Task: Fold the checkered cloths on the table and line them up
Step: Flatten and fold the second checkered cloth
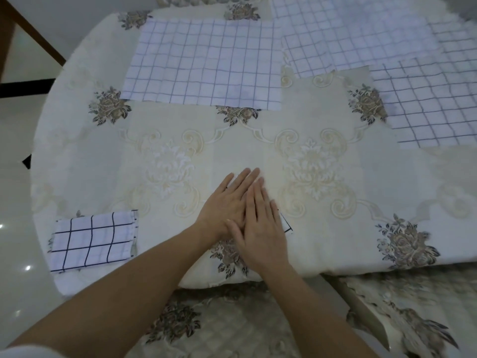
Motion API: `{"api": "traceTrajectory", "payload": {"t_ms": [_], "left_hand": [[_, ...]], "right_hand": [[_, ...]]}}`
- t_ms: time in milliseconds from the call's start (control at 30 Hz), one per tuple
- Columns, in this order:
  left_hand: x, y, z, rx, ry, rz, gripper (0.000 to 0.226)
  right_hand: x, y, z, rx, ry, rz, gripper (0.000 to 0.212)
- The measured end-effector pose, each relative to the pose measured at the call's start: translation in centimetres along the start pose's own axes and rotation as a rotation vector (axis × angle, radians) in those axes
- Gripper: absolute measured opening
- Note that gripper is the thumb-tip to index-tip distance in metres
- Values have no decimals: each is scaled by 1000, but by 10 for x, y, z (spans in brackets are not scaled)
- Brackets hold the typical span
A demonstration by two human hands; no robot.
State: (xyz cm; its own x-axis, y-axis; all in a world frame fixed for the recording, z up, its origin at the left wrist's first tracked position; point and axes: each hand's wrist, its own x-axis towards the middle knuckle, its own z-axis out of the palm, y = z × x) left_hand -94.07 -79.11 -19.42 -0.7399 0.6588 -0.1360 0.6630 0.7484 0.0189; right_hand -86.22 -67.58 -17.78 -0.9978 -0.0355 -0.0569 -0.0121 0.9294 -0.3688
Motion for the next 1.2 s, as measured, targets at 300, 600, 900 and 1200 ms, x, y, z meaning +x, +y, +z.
{"api": "traceTrajectory", "payload": {"t_ms": [300, 600, 900, 1200], "left_hand": [[-1, -20, -4, -53, 23, -20, 74], [-20, 18, -10, -61, 86, -120, 73], [-28, 34, 3, 69, -82, -214, 84], [-49, 29, 2, -176, -19, -468, 94]], "right_hand": [[-38, 59, -4, -203, -40, -52, 91], [-26, 53, -24, -149, -101, -20, 81], [24, 6, -4, 42, -114, -339, 71], [23, 69, -10, -198, -167, -250, 82]]}}
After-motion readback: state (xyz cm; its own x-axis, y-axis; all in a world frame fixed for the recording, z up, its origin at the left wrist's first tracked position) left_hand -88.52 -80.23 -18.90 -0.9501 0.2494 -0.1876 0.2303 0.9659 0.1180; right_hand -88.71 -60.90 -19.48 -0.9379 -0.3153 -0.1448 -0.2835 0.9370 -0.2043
